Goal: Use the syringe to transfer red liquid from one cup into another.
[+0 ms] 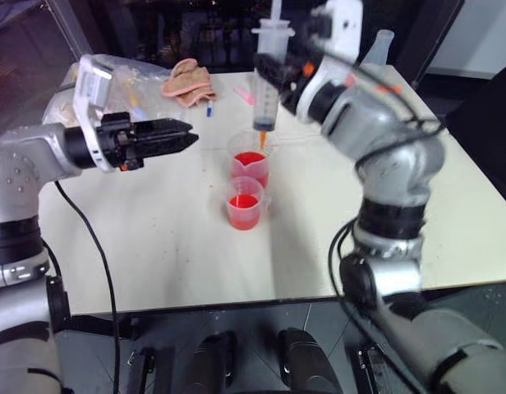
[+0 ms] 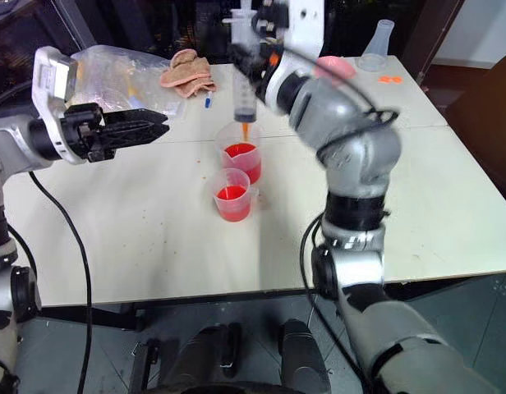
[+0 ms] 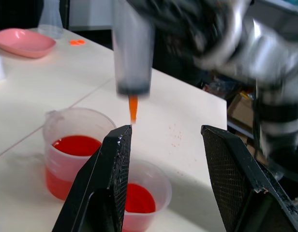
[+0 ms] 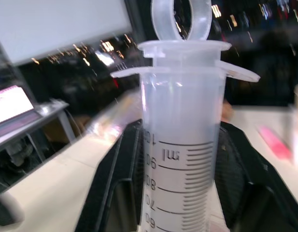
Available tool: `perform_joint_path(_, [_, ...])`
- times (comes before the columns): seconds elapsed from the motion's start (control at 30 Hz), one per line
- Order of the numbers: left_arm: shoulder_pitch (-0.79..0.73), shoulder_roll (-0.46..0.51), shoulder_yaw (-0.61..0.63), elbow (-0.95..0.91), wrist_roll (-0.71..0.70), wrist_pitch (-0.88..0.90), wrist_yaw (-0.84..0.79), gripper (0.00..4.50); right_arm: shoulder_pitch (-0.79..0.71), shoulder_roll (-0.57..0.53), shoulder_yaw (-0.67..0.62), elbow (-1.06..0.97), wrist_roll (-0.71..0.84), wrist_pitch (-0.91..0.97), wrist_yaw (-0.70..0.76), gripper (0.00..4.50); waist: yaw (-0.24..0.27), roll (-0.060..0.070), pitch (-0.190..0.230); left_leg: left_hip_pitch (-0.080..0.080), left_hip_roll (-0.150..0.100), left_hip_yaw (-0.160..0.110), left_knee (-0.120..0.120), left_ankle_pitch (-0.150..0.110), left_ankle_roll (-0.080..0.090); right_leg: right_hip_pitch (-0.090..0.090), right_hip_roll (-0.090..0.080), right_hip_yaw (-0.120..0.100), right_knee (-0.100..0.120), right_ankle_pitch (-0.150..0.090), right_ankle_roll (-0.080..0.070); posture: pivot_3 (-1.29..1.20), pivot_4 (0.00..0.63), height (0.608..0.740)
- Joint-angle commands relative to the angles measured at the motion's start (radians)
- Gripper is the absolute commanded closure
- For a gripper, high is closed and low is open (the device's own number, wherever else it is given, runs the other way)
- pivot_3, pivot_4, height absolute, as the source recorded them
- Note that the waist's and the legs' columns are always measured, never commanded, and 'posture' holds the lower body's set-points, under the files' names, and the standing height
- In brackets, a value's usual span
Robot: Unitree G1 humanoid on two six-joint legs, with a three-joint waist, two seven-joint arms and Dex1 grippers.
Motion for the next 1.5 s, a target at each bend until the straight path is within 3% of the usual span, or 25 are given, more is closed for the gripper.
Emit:
perform_joint_path(0.03, [0.043, -0.003, -0.019, -0.052, 0.016, -0.081, -0.003, 2.09, -0.172, -0.133, 0.060, 0.208, -0.073, 0.201, -0.021, 3.15, 0.000, 0.000, 0.000, 0.000, 0.000, 0.001, 0.000, 0.000, 0.000, 0.000, 0.000, 0.000, -0.001, 0.000, 0.000, 0.00, 0.150, 0.740])
perform_joint_path(0.17, [0.087, -0.014, -0.032, -0.075, 0.007, -0.115, 0.003, 2.09, -0.251, -0.244, 0.370, 0.428, -0.195, 0.315, 0.051, 3.15, -0.005, 0.000, 0.000, 0.000, 0.000, 0.001, -0.002, 0.000, 0.000, 0.001, 0.000, 0.000, -0.005, 0.000, -0.001, 0.00, 0.150, 0.740])
perform_joint_path(0.33, [0.126, -0.012, -0.030, -0.111, -0.006, -0.114, 0.017, 2.09, -0.262, -0.234, 0.495, 0.593, -0.252, 0.305, 0.143, 3.15, -0.007, 0.000, 0.000, -0.001, 0.001, 0.002, -0.002, 0.000, 0.001, 0.000, 0.000, 0.001, -0.005, 0.000, -0.001, 0.00, 0.150, 0.740])
perform_joint_path(0.63, [0.159, 0.023, -0.016, -0.153, -0.040, -0.096, 0.035, 2.09, -0.220, -0.127, 0.560, 0.841, -0.375, 0.197, 0.203, 3.15, -0.003, 0.000, 0.000, -0.001, 0.000, 0.002, -0.001, -0.001, 0.001, 0.001, 0.000, 0.000, -0.006, 0.000, 0.000, 0.00, 0.150, 0.740])
perform_joint_path(1.0, [0.158, 0.036, -0.031, -0.162, -0.047, -0.092, 0.052, 2.09, -0.191, -0.091, 0.552, 0.925, -0.451, 0.163, 0.239, 3.15, -0.003, 0.000, 0.000, -0.001, 0.000, 0.002, -0.002, -0.001, 0.001, 0.001, 0.001, 0.000, -0.006, 0.000, 0.000, 0.00, 0.150, 0.740])
perform_joint_path(1.2, [0.149, 0.047, -0.043, -0.157, -0.039, -0.098, 0.044, 2.06, -0.170, -0.094, 0.531, 0.946, -0.478, 0.143, 0.244, 0.21, -0.005, 0.000, 0.000, -0.001, 0.000, 0.002, -0.001, -0.001, 0.001, 0.001, 0.001, 0.000, -0.006, 0.000, 0.000, 0.00, 0.150, 0.740])
perform_joint_path(1.37, [0.126, 0.075, -0.072, -0.128, -0.031, -0.101, 0.006, 2.06, -0.144, -0.134, 0.529, 0.842, -0.498, 0.083, 0.276, 0.07, -0.004, 0.000, 0.000, -0.001, 0.001, 0.002, -0.002, -0.001, 0.001, 0.001, 0.001, 0.000, -0.006, 0.000, 0.000, 0.00, 0.150, 0.740])
perform_joint_path(1.47, [0.104, 0.079, -0.077, -0.107, -0.028, -0.103, -0.003, 2.06, -0.132, -0.188, 0.549, 0.738, -0.500, 0.135, 0.325, 0.91, -0.001, 0.000, 0.000, -0.001, 0.000, 0.002, -0.001, -0.001, 0.001, 0.001, 0.001, -0.001, -0.006, 0.000, 0.000, 0.00, 0.150, 0.740])
perform_joint_path(1.5, [0.099, 0.080, -0.078, -0.100, -0.026, -0.104, -0.006, 2.06, -0.126, -0.208, 0.550, 0.699, -0.496, 0.159, 0.340, 0.91, -0.001, 0.000, 0.000, -0.001, 0.000, 0.002, -0.001, -0.001, 0.001, 0.001, 0.001, -0.001, -0.006, 0.000, 0.000, 0.00, 0.150, 0.740])
